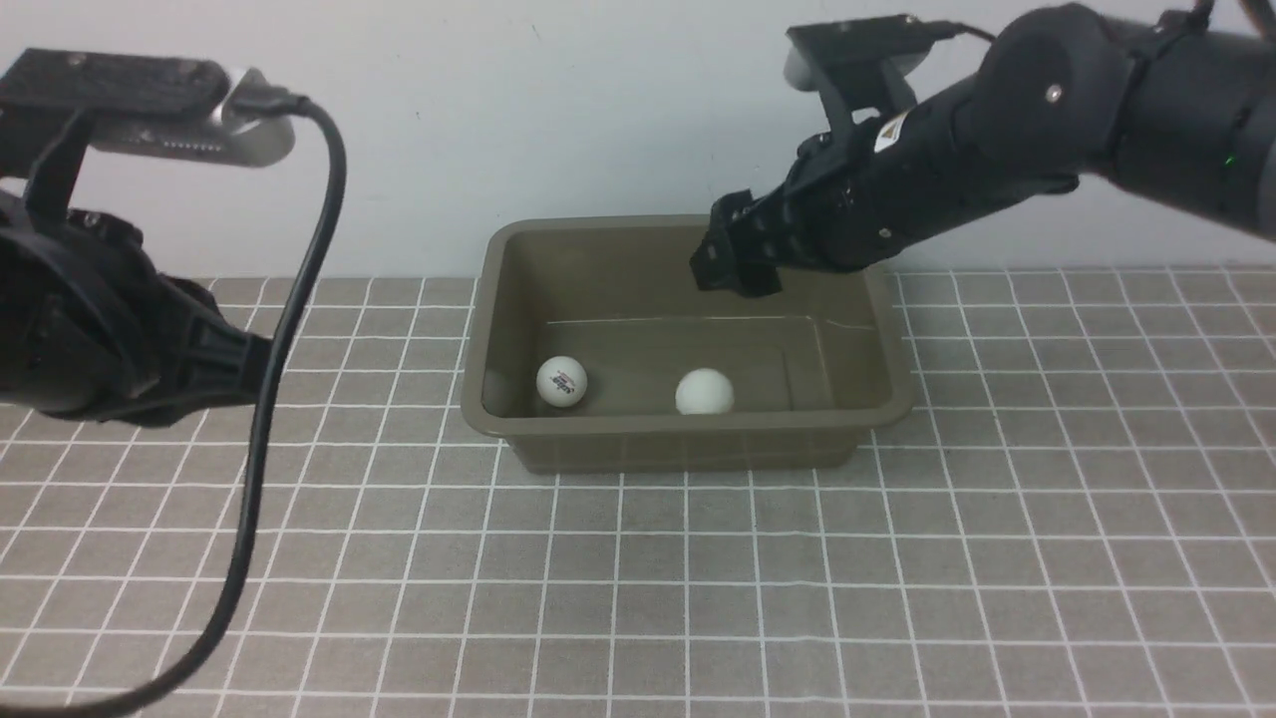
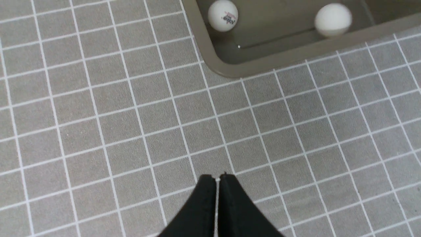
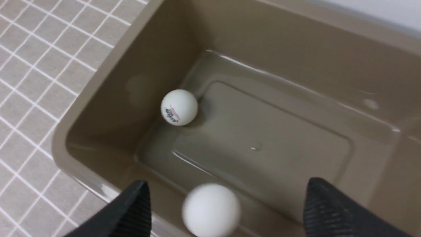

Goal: Put the table tennis balls into the box on the grey coffee tablecloth.

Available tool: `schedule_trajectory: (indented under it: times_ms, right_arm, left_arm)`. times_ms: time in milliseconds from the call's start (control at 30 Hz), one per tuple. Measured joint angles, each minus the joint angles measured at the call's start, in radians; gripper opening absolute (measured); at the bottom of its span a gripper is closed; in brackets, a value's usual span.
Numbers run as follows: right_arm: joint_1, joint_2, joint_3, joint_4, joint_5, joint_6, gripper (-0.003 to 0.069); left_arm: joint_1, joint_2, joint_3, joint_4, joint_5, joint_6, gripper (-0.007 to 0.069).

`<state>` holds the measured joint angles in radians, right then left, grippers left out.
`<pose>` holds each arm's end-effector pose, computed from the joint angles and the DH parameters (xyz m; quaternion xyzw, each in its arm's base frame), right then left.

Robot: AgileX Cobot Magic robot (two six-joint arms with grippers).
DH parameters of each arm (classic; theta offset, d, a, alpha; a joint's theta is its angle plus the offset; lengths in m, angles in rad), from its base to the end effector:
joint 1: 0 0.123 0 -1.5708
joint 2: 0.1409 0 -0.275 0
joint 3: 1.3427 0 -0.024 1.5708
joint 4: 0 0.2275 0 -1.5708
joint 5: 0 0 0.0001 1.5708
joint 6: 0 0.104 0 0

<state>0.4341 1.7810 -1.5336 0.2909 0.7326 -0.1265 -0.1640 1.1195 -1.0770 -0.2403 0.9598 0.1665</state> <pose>0.3442 0.1816 0.2905 -0.1915 0.9159 0.1762 0.3057 0.1994 -0.0536 0.3390 0.1216 0.9326 -0.1147 0.3198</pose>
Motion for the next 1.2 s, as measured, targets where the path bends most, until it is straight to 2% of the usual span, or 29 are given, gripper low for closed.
schedule_trajectory:
  times_ms: [33, 167, 200, 267, 367, 433, 467, 633, 733, 967, 1033, 1200]
  right_arm:
    - [0.000, -0.026, -0.004, -0.057, 0.025, 0.031, 0.0468]
    - [-0.003, -0.193, -0.006, -0.312, 0.143, 0.153, 0.0137]
    - [-0.005, -0.252, 0.003, -0.376, 0.168, 0.192, 0.0076]
    - [-0.006, -0.377, 0.044, -0.472, 0.190, 0.266, 0.0016]
    - [-0.007, -0.618, 0.188, -0.553, 0.174, 0.360, -0.0009]
    - [-0.007, -0.819, 0.364, -0.565, 0.120, 0.428, -0.0013]
    - [-0.007, -0.836, 0.380, -0.567, 0.106, 0.434, -0.0013]
    - [-0.007, -1.224, 0.793, -0.575, -0.090, 0.520, -0.0013]
    - [-0.007, -1.425, 0.962, -0.577, -0.167, 0.544, -0.0013]
    - [-0.007, -1.736, 1.130, -0.625, -0.196, 0.645, -0.0013]
    - [-0.007, -1.786, 1.150, -0.635, -0.202, 0.658, -0.0013]
    - [-0.007, -1.794, 1.163, -0.654, -0.198, 0.665, -0.0014]
  left_arm:
    - [0.000, -0.012, 0.007, 0.000, 0.001, 0.000, -0.0005]
    - [0.000, -0.063, 0.018, 0.000, 0.002, 0.000, -0.0005]
    - [0.000, -0.072, 0.018, -0.001, 0.002, 0.000, -0.0005]
    - [0.000, -0.093, 0.018, -0.001, 0.002, 0.000, -0.0005]
    - [0.000, -0.114, 0.018, -0.001, 0.002, 0.000, -0.0005]
    - [0.000, -0.120, 0.018, -0.002, 0.002, 0.000, -0.0005]
    - [0.000, -0.120, 0.018, -0.002, 0.002, 0.000, -0.0005]
    - [0.000, -0.120, 0.018, -0.025, 0.002, 0.000, -0.0005]
    - [0.000, -0.120, 0.018, -0.041, -0.006, 0.009, -0.0005]
    - [0.000, -0.121, 0.018, -0.049, -0.058, 0.048, -0.0005]
    - [0.000, -0.126, 0.024, -0.057, -0.064, 0.050, -0.0005]
    - [0.002, -0.241, 0.146, -0.067, -0.188, 0.071, -0.0005]
